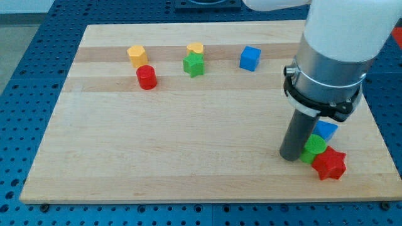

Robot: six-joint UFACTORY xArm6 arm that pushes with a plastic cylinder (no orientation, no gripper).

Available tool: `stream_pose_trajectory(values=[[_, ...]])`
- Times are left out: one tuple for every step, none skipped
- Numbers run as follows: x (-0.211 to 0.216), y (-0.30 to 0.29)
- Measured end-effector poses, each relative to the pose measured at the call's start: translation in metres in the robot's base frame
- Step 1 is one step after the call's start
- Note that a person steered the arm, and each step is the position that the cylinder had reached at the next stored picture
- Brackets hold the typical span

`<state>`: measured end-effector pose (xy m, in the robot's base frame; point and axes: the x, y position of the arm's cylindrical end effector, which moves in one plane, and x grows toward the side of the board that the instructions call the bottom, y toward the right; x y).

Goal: Place the red circle left to the green circle

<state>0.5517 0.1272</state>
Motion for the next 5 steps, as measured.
stream_pose_trajectory(values=[[-0.02, -0.027], [-0.052, -0.067], [-0.072, -0.116], [-0.079, -0.167], [-0.091, -0.223]])
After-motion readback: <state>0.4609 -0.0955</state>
